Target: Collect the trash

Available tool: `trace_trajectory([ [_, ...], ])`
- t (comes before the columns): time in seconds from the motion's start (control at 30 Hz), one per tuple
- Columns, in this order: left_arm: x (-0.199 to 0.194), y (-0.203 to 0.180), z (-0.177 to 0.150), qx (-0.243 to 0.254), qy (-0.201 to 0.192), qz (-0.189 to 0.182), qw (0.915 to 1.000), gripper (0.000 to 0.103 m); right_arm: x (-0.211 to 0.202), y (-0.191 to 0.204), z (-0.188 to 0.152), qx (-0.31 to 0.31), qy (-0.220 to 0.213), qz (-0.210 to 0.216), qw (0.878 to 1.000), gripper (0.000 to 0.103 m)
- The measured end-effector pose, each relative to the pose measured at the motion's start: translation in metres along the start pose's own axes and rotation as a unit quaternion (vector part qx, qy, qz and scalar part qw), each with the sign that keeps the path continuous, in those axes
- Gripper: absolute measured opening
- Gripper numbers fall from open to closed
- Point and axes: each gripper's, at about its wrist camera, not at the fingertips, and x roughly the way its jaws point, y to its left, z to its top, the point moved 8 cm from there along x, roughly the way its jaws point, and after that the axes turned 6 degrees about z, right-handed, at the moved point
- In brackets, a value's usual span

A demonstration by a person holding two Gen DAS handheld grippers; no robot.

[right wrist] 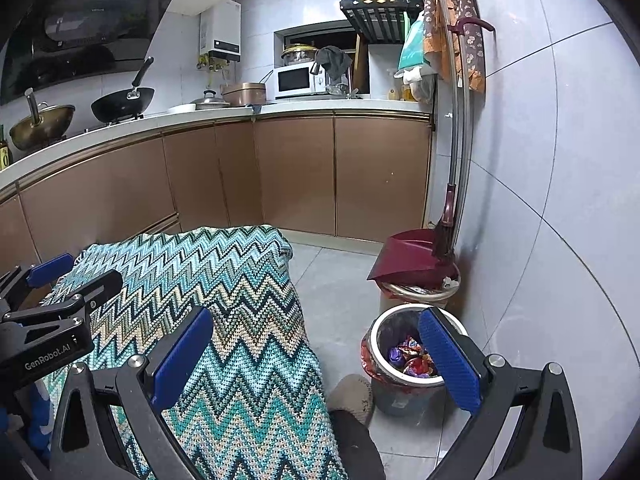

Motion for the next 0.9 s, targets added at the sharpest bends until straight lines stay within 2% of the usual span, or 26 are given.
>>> trace_trajectory([
  [0.9,-0.015,0.004,0.011,0.007,-0.029,0.012,0.9995,0.083,-0.011,-0.005,0.005,0.005,-0.018,0.003,1.0,0.103],
])
